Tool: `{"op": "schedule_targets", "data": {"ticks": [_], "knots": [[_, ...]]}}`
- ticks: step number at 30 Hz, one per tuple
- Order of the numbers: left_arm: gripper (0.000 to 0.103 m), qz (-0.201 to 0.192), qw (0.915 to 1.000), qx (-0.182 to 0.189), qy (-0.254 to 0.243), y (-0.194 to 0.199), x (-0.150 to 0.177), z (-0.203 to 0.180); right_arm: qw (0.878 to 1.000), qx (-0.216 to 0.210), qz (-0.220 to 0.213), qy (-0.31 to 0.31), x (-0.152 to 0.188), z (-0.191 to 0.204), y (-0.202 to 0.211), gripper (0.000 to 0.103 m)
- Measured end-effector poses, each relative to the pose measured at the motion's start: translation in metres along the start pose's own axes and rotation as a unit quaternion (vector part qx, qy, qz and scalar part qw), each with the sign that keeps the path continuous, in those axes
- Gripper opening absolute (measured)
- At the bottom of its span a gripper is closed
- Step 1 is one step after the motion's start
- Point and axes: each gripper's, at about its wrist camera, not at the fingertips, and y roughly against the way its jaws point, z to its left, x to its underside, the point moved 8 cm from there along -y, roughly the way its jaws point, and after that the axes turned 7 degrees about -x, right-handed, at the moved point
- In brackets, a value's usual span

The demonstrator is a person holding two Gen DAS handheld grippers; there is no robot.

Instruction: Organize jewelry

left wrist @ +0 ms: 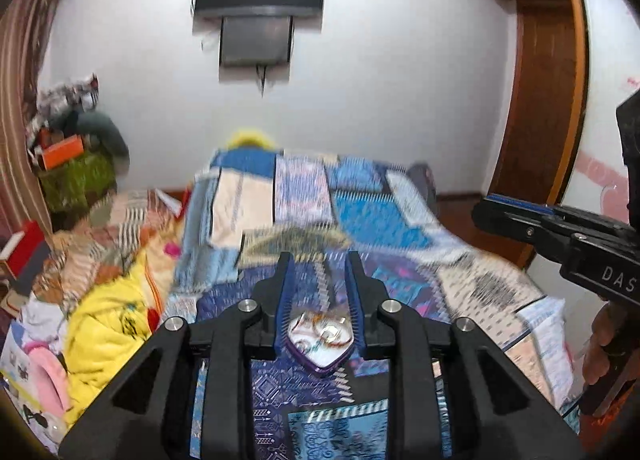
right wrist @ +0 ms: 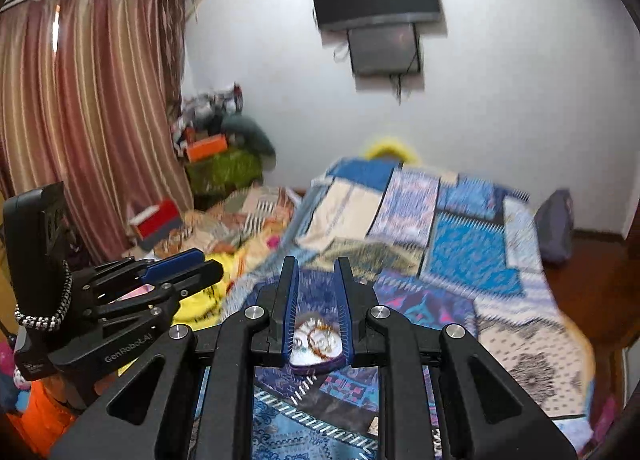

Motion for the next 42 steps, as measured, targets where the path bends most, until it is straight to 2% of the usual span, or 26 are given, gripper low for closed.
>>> {"op": "schedule_targets", "data": {"ticks": [3,6,7,9,11,14,15,17,19,21,22,23,25,29,42], "knots": [[0.026,-0.047,0.9989,-0.002,0.004,0.042,-0.018,-0.003,0.998,0.025,-0.054,0.006,-0.014,0.012,0.039,0.016],[0.027,-0.093,0.9956,-0.007,0.008,0.085,-0.03,-0.005,0.995,0.036,-0.087,0.011,-0.02,0.023,0.065,0.017],[0.031,-0.107,0.9942,-0.009,0.01,0.098,-0.033,-0.006,0.994,0.041,-0.097,0.015,-0.022,0.026,0.073,0.02],[0.039,-0.129,0.9914,-0.014,0.013,0.12,-0.036,-0.005,0.992,0.052,-0.114,0.02,-0.024,0.032,0.086,0.036],[0.047,-0.151,0.988,-0.022,0.021,0.141,-0.037,-0.003,0.989,0.065,-0.128,0.026,-0.024,0.036,0.095,0.06],[0.061,-0.164,0.9856,-0.022,0.034,0.157,-0.038,0.002,0.985,0.094,-0.141,0.04,-0.025,0.04,0.101,0.073],[0.063,-0.167,0.985,-0.025,0.036,0.161,-0.038,0.003,0.983,0.101,-0.144,0.043,-0.025,0.041,0.102,0.076],[0.068,-0.17,0.9842,-0.037,0.033,0.167,-0.036,0.005,0.982,0.108,-0.148,0.043,-0.025,0.041,0.102,0.088],[0.071,-0.173,0.9833,-0.05,0.027,0.169,-0.034,0.005,0.982,0.11,-0.149,0.043,-0.024,0.041,0.102,0.091],[0.079,-0.172,0.983,-0.059,0.024,0.169,-0.031,0.004,0.982,0.111,-0.147,0.043,-0.022,0.042,0.102,0.095],[0.087,-0.173,0.9828,-0.06,0.024,0.17,-0.03,0.004,0.982,0.111,-0.146,0.043,-0.022,0.042,0.101,0.098],[0.089,-0.174,0.9824,-0.061,0.026,0.172,-0.028,0.004,0.982,0.112,-0.146,0.043,-0.022,0.042,0.101,0.1],[0.089,-0.174,0.9822,-0.065,0.027,0.172,-0.027,0.004,0.982,0.111,-0.144,0.042,-0.02,0.042,0.102,0.101],[0.097,-0.174,0.982,-0.067,0.032,0.17,-0.026,0.006,0.984,0.104,-0.142,0.035,-0.018,0.041,0.104,0.101],[0.097,-0.168,0.9829,-0.069,0.029,0.171,-0.024,0.002,0.985,0.097,-0.138,0.033,-0.007,0.044,0.108,0.101]]}}
